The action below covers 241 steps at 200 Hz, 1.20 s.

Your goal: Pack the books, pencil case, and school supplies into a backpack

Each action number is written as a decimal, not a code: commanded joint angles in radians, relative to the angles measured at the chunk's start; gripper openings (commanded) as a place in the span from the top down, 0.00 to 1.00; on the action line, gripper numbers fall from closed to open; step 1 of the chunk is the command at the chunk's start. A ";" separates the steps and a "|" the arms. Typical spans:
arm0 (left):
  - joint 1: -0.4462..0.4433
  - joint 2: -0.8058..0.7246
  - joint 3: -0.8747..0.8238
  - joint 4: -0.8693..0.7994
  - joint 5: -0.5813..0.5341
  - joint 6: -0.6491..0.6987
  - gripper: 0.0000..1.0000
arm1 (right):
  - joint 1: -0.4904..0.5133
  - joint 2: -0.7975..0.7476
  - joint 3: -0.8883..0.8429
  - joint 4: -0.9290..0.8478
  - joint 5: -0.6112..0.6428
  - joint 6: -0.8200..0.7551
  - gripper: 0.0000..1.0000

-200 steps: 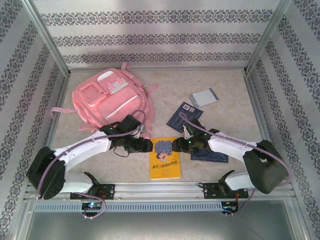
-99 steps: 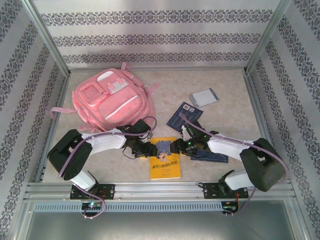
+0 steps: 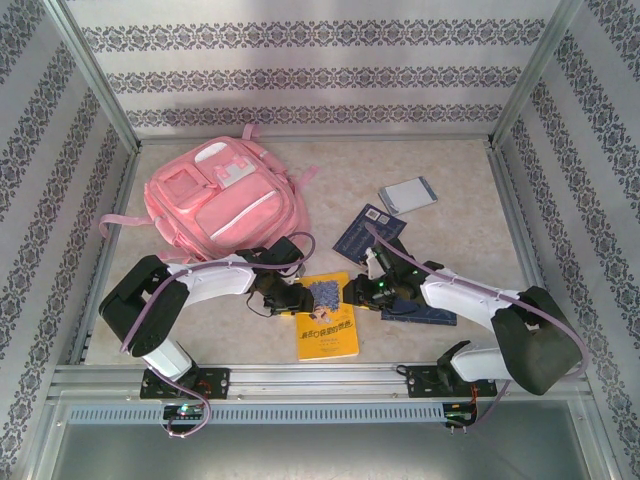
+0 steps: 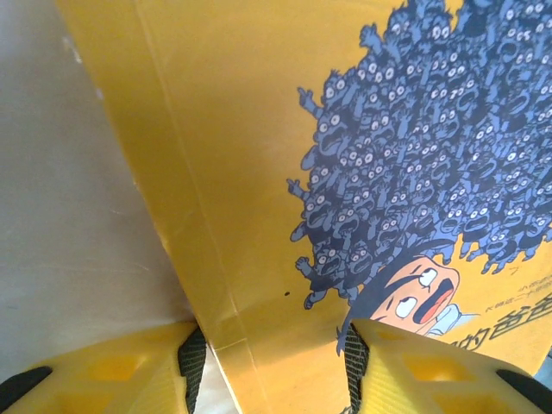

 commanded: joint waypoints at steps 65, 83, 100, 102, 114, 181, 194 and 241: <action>-0.029 0.078 0.020 0.159 0.017 -0.007 0.54 | 0.013 0.085 -0.006 0.180 -0.136 0.092 0.71; -0.029 0.075 0.022 0.155 0.016 -0.009 0.54 | 0.012 0.087 -0.006 0.161 -0.099 0.079 0.75; -0.029 0.066 0.024 0.146 0.011 -0.009 0.55 | 0.009 0.084 -0.008 0.145 -0.073 0.066 0.83; -0.029 0.065 0.026 0.144 0.009 -0.010 0.55 | 0.008 0.084 -0.009 0.145 -0.070 0.065 0.84; -0.029 0.052 0.029 0.120 -0.001 -0.003 0.55 | 0.001 0.079 -0.015 0.141 -0.060 0.062 0.90; -0.011 -0.060 0.024 0.045 -0.064 -0.008 0.39 | -0.128 0.111 -0.157 0.506 -0.245 0.234 1.00; -0.005 -0.070 0.019 0.046 -0.071 -0.016 0.38 | -0.142 0.129 -0.173 0.568 -0.272 0.268 1.00; 0.039 -0.083 -0.035 0.128 -0.016 -0.079 0.36 | -0.198 0.028 -0.192 0.585 -0.315 0.309 1.00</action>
